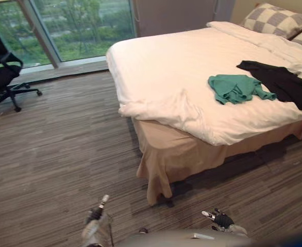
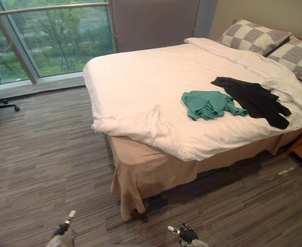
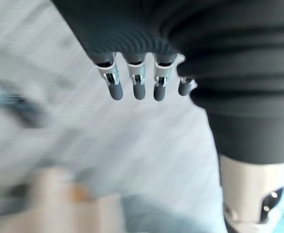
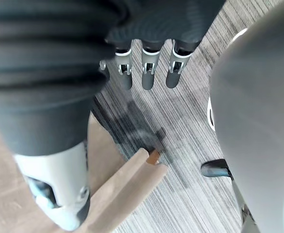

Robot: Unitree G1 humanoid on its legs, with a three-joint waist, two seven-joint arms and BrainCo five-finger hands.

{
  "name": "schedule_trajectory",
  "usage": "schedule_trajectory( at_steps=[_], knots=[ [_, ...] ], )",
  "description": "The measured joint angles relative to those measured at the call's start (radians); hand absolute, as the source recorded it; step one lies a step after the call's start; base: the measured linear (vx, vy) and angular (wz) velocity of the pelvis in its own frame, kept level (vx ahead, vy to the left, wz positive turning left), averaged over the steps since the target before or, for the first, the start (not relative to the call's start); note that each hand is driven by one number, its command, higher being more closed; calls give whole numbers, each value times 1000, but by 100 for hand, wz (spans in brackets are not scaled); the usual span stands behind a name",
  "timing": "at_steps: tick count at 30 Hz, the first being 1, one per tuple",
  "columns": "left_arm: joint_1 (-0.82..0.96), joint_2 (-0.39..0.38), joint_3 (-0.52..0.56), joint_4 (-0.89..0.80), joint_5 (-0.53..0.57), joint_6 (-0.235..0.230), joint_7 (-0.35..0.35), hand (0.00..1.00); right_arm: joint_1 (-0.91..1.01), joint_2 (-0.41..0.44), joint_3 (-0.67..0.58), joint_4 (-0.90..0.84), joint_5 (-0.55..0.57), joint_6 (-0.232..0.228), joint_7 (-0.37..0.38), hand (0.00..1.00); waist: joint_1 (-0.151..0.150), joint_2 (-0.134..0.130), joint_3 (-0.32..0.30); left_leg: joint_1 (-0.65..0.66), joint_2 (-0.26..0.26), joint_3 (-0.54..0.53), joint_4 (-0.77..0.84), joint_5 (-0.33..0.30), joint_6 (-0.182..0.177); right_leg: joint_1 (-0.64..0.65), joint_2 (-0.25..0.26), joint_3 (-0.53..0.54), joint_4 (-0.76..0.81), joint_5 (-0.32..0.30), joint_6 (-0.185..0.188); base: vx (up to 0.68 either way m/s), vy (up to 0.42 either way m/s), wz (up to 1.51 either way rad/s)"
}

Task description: Tidy the bed and pick cloth on bed and put in laundry

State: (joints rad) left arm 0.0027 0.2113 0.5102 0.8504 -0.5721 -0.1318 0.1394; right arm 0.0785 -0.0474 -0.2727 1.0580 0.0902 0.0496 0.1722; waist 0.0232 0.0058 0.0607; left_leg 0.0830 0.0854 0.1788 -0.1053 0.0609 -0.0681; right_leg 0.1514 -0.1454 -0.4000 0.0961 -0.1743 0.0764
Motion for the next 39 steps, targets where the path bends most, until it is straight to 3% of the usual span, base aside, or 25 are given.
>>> schedule_trajectory(
  at_steps=[3, 6, 11, 15, 17, 19, 21, 22, 25, 27, 29, 33, 36, 39],
  knots=[
    [-66, 115, 10, -126, 12, -54, 23, 0, 7, 1, -68, -1, 23, 21, 3, 0, 23, -3, -2, 1, -1, 7, 0, -1, 1, 15, -2, 0, -23, 7, 10, 34, 14, 8],
    [-151, 191, -12, -243, 81, -100, 44, 0, 6, 6, -95, -12, 29, 32, 2, 0, 24, -2, -1, -1, -13, 11, 0, -10, 5, 15, -14, 1, -29, 20, 13, 86, 20, 2],
    [-283, 306, -216, -424, 278, -128, 93, 0, 6, 38, -124, -23, 65, 42, -11, 0, 22, -7, -4, 8, -27, 40, 1, -13, 7, 30, -20, 25, -43, 27, 14, 144, 14, -10],
    [-385, 314, -367, -535, 484, -142, 107, 0, 6, 42, -132, -22, 64, 40, -29, 0, 12, 3, -7, 25, -21, 118, 7, -8, 2, 22, -17, 91, -41, 47, -1, 104, 31, -28],
    [-395, 309, -427, -517, 589, -143, 126, 0, 5, 44, -134, -21, 64, 32, -33, 0, -14, 6, -7, 64, -16, 153, 7, -7, 1, 33, -14, 125, -19, 47, -2, 67, -15, -45],
    [-401, 281, -467, -495, 727, -151, 172, 0, 9, 45, -155, -20, 49, 34, -41, 0, -39, 9, -7, 95, -15, 196, 7, -3, -6, 33, -16, 150, 7, 47, -2, 33, -9, -44],
    [-438, 232, -508, -460, 793, -147, 199, 0, 7, 35, -171, -21, 21, 44, -54, 0, -45, 29, -2, 103, -15, 208, 7, -2, -6, 26, -19, 174, 18, 47, -3, -15, -4, -30],
    [-462, 193, -541, -445, 831, -115, 227, 0, 5, 17, -169, -21, 3, 50, -63, 0, -57, 52, -3, 82, -17, 222, 7, -2, -7, -20, -25, 192, 38, 37, -7, -66, 5, -27],
    [-582, 136, -612, -384, 899, 2, 303, 0, -48, -8, -166, -23, 4, 68, -89, 0, -70, 81, 9, -17, -34, 235, 7, -2, -6, -174, -47, 237, 127, -21, 12, -98, 9, -22],
    [-695, 114, -627, -319, 919, 131, 374, 0, -131, -10, -165, -53, 8, 75, -111, 0, -96, 114, 59, -133, -37, 260, 7, 32, 12, -329, -49, 282, 187, -29, 17, -224, 3, -29],
    [-762, 106, -631, -279, 919, 222, 435, 0, -179, -5, -140, -83, 33, 77, -118, 0, -121, 107, 112, -179, -31, 287, 6, 53, 14, -412, -45, 310, 232, -26, 12, -241, -35, -34],
    [-908, 113, -634, -253, 948, 393, 505, 0, -200, -7, -89, -162, 132, 62, -145, 0, -129, 77, 179, -296, -10, 318, 7, 86, 14, -576, -13, 353, 287, -6, -10, -101, -56, -26],
    [-976, 132, -632, -227, 954, 498, 537, 0, -216, -13, -48, -194, 208, 40, -158, 0, -133, 71, 232, -335, 1, 337, 7, 105, 7, -632, 1, 370, 300, 13, -27, -21, -41, -15],
    [-1030, 132, -628, -227, 938, 564, 565, 0, -246, -14, -7, -215, 249, 31, -158, 0, -141, 69, 272, -353, 1, 348, 7, 128, -12, -663, 3, 386, 313, 20, -35, -3, -25, -10]
  ],
)
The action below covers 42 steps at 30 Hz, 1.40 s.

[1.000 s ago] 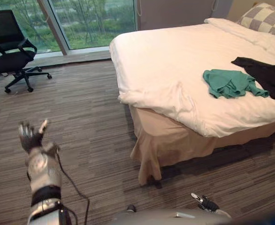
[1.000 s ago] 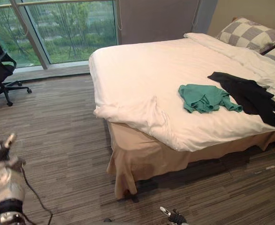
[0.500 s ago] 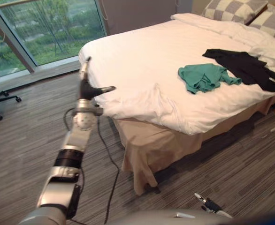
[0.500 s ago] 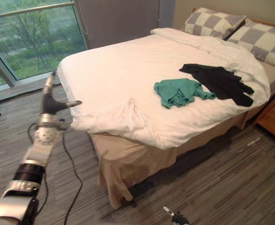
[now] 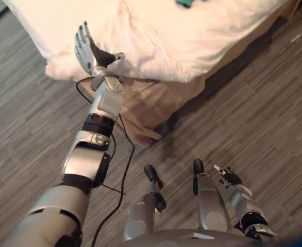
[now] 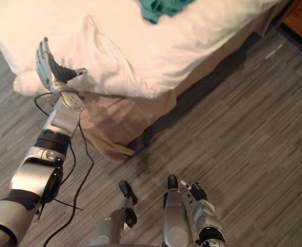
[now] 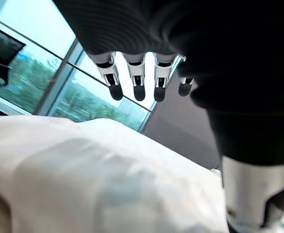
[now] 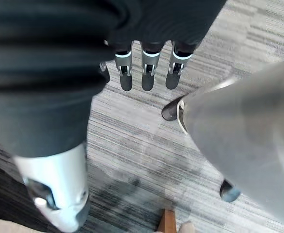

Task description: Tidy the bed and pick cloth on bed and put in laundry

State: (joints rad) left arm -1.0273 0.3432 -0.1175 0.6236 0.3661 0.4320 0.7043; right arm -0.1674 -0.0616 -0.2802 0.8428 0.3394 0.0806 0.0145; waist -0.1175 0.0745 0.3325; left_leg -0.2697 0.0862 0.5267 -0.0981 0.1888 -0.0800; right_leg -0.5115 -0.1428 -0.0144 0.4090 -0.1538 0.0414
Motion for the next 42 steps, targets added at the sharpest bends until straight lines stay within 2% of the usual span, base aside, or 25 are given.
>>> schedule_trajectory(
  at_steps=[1, 4, 6, 8, 9, 11, 14, 17, 20, 25, 29, 34, 36, 38, 40, 41, 42],
  knots=[
    [-27, 0, 6, 0, -3, 25, 14, 0, -10, -1, 20, -21, 10, -2, 1, 0, -3, 3, 15, -9, -1, 9, 0, 7, -10, -14, 0, 6, 1, 4, -1, -33, -12, -11],
    [-94, 0, 25, 0, -3, 64, 24, 0, -41, -5, 59, -44, 13, 0, 1, 0, -11, 4, 27, -51, -3, 15, 0, 19, -8, -73, 1, 22, 12, 14, 0, -33, -7, -10],
    [-135, -1, 50, 16, 1, 68, 24, 0, -73, -20, 82, -45, 35, 12, -5, 0, -30, 5, 49, -65, -6, 17, 0, 22, -5, -94, 0, 30, 17, 21, 1, -23, -3, -9],
    [-181, -4, 54, 50, 13, 68, 19, 0, -108, -31, 98, -49, 74, 25, -17, 0, -32, 8, 65, -88, -7, 28, 0, 24, -2, -125, 0, 42, 17, 32, 2, -45, -7, -13],
    [-206, -7, 63, 53, 26, 69, 12, 100, -134, -40, 98, -51, 94, 34, -22, 0, -32, 7, 68, -112, -8, 42, 0, 31, -4, -156, 1, 55, 13, 40, 4, -62, -15, -13],
    [-261, -7, 62, 72, 51, 78, -4, 100, -183, -60, 102, -62, 128, 54, -31, 0, -34, 13, 92, -143, -16, 50, 0, 35, -4, -195, 0, 69, 7, 53, 9, -62, -14, -16],
    [-292, 0, 55, 71, 91, 100, -85, 100, -218, -85, 115, -82, 149, 89, -45, 0, -37, 40, 115, -188, -19, 68, 0, 41, 3, -245, -4, 84, 3, 78, 18, -20, -28, -9],
    [-288, 54, 26, 57, 90, 105, -156, 100, -220, -107, 127, -81, 149, 117, -61, 0, -40, 66, 142, -197, -25, 68, 0, 41, 3, -251, -10, 86, -8, 83, 24, 1, -8, -1],
    [-284, 105, -15, 58, 46, 109, -186, 100, -213, -106, 146, -81, 164, 121, -75, 0, -41, 66, 142, -198, -32, 68, 0, 41, 3, -244, -19, 86, -24, 87, 31, 22, -7, 3],
    [-265, 111, -41, 66, -22, 80, -197, 100, -211, -105, 154, -81, 173, 118, -88, 0, -38, 64, 143, -183, -39, 65, 0, 40, 4, -209, -32, 79, -48, 97, 43, 60, -5, 6],
    [-216, 98, -77, 73, -70, 38, -208, 100, -181, -107, 155, -88, 208, 120, -85, 0, -30, 60, 141, -130, -36, 57, 0, 36, 8, -130, -36, 53, -75, 97, 44, 80, -18, 5],
    [-190, 95, -116, 79, -114, -44, -219, 100, -134, -106, 133, -89, 208, 110, -54, 0, -26, 43, 133, -69, -32, 29, 0, 32, 13, -41, -41, 13, -89, 90, 41, 68, -18, 14],
    [-161, 94, -121, 76, -124, -95, -207, 100, -111, -103, 129, -90, 208, 98, -42, 0, -24, 37, 129, -27, -28, 10, -1, 12, 26, 10, -42, -11, -87, 78, 39, 52, -11, 17],
    [-140, 96, -129, 57, -127, -141, -170, 100, -86, -96, 125, -90, 208, 80, -29, 0, -13, 37, 114, -8, -17, 7, -1, -35, 43, 33, -35, -31, -79, 66, 40, 49, 6, 11],
    [-111, 107, -162, -13, -117, -204, -136, 100, -46, -85, 111, -90, 208, 61, -21, 0, 13, 8, 99, 14, -18, -9, -1, -45, 49, 63, -38, -47, -74, 57, 38, 76, -13, 22],
    [-93, 110, -167, -38, -111, -229, -130, 100, -30, -74, 106, -90, 208, 55, -19, 0, 18, 2, 93, 21, -18, -20, -2, -47, 51, 80, -40, -58, -78, 53, 38, 117, -50, 29],
    [-40, 130, -180, -93, -103, -272, -108, 100, -4, -56, 94, -86, 208, 46, -18, 0, 29, -12, 60, 22, -17, -27, -5, -53, 55, 87, -41, -69, -83, 47, 38, 112, -44, 26]
  ],
)
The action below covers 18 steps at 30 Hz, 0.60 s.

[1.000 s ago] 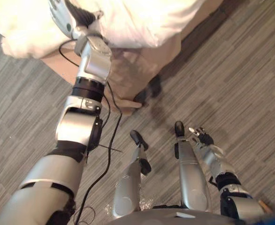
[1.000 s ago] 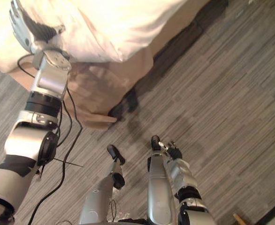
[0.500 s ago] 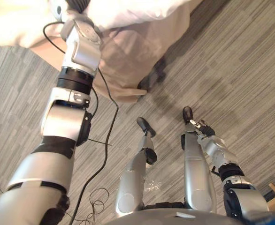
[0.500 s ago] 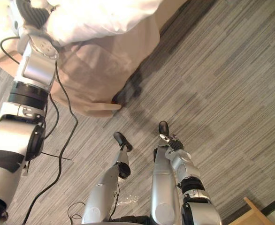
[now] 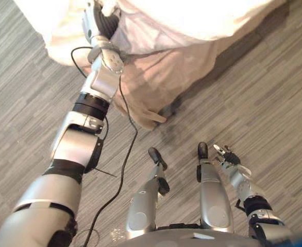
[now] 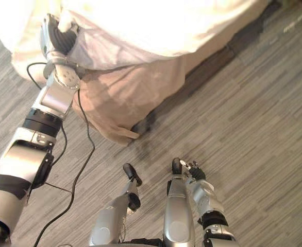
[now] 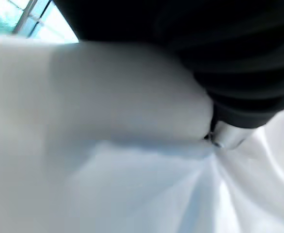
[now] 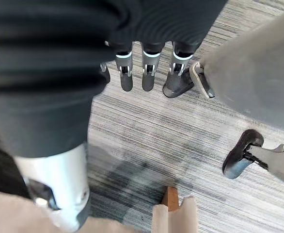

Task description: Tidy the bed and pick cloth on bed and put in laundry

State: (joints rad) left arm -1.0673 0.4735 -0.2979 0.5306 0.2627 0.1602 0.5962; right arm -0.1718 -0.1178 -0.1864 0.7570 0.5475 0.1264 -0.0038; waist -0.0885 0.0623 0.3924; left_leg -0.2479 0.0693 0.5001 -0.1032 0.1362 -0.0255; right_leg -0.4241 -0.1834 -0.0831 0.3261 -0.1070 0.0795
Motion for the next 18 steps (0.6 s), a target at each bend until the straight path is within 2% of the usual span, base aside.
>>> schedule_trajectory(
  at_steps=[2, 3, 4, 5, 9, 12, 15, 18],
  knots=[
    [78, 27, -5, -57, 8, -62, 8, 100, 25, 15, -4, 7, 0, -3, 4, 0, 2, -3, -37, 4, 0, -18, -1, -5, 0, 27, -2, -19, -20, -2, 1, 176, -24, 27],
    [133, 37, -5, -96, 22, -98, 11, 0, 40, 27, -19, 11, -1, -3, 4, 0, 6, -5, -57, 13, 0, -26, 0, -4, 0, 51, -4, -32, -37, -3, 2, 199, -3, 25],
    [164, 40, -4, -115, 28, -124, 12, 0, 48, 32, -24, 12, -1, -3, 5, 0, 12, -5, -60, 25, 0, -30, 4, 1, 6, 71, -4, -38, -46, -2, 2, 201, 3, 22],
    [223, 39, -4, -154, 45, -171, 12, 0, 62, 39, -38, 23, -1, 1, 7, 0, 23, -6, -71, 46, -1, -35, 5, 2, 7, 104, -4, -49, -63, -3, 2, 204, -3, 26],
    [479, 10, 40, -302, 89, -313, -4, 0, 113, 59, -85, 72, -3, 57, 22, 0, 34, -13, -145, 98, 2, -73, 5, 0, 3, 226, 2, -103, -142, -1, 3, 191, -11, 31],
    [684, -42, 73, -388, 106, -389, -46, 0, 171, 72, -95, 98, -4, 103, 39, 0, 48, -25, -201, 151, 6, -88, 5, -11, -13, 315, 9, -134, -191, -1, 3, 176, -21, 19],
    [888, -102, 78, -453, 104, -445, -110, 0, 220, 76, -118, 110, -22, 133, 50, 0, 60, -35, -259, 185, 9, -112, 4, -18, -22, 378, 16, -162, -223, -1, 3, 84, -10, 21],
    [1020, -152, 70, -474, 97, -481, -192, 0, 230, 77, -122, 137, -22, 143, 66, 0, 84, -46, -279, 204, 16, -139, -1, -21, -26, 418, 27, -185, -243, -2, 2, 5, -9, 19]
  ],
)
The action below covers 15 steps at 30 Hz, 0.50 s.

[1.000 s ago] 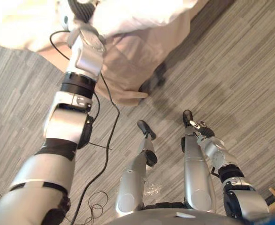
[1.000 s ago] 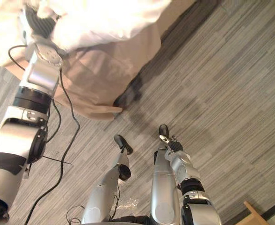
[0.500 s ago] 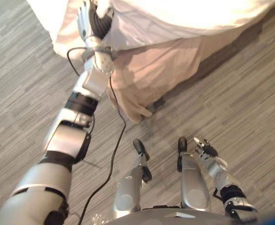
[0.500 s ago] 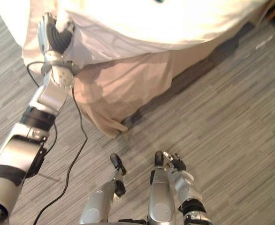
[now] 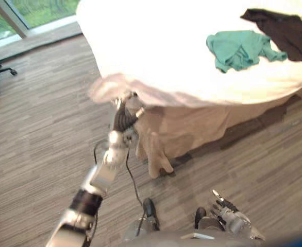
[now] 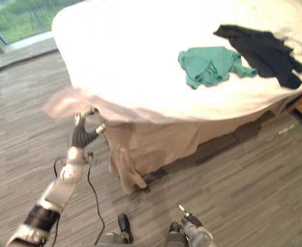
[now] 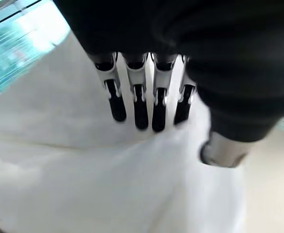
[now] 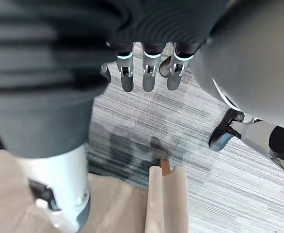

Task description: Tidy the bed and pick cloth on bed and put in laundry

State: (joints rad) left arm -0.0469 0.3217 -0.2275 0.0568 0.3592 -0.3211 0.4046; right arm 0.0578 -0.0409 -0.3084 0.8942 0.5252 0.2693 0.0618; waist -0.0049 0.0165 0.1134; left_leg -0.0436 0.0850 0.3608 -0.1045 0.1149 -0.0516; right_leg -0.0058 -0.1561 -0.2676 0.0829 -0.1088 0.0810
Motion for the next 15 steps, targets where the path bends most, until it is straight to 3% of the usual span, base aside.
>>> schedule_trajectory(
  at_steps=[5, 10, 13, 15],
  knots=[
    [166, -50, -6, 9, -96, -5, -146, 0, 14, 5, 6, 6, 1, 9, 15, 0, 16, -8, -10, 20, 5, -46, -1, -5, 2, 36, 15, -26, -22, -5, -6, -105, 12, 17],
    [304, -106, -3, 141, -254, -17, -286, 0, 71, 4, 27, 10, 3, 7, 14, 0, 25, -24, -83, 31, -1, -72, -2, -18, 1, 72, 10, -51, -39, -14, -1, -20, 23, 16],
    [344, -126, 7, 254, -282, 2, -295, 0, 81, 6, 33, 14, 16, -1, 10, 0, 36, -31, -86, 42, -5, -73, -2, -23, 8, 87, 9, -50, -44, -14, 1, 7, 9, 3],
    [359, -159, 71, 394, -313, 12, -287, 0, 96, 16, 32, 15, 28, -26, -4, 0, 48, -38, -91, 49, -8, -73, -2, -25, 6, 96, 7, -50, -48, -13, 6, 52, 4, -1]
  ],
)
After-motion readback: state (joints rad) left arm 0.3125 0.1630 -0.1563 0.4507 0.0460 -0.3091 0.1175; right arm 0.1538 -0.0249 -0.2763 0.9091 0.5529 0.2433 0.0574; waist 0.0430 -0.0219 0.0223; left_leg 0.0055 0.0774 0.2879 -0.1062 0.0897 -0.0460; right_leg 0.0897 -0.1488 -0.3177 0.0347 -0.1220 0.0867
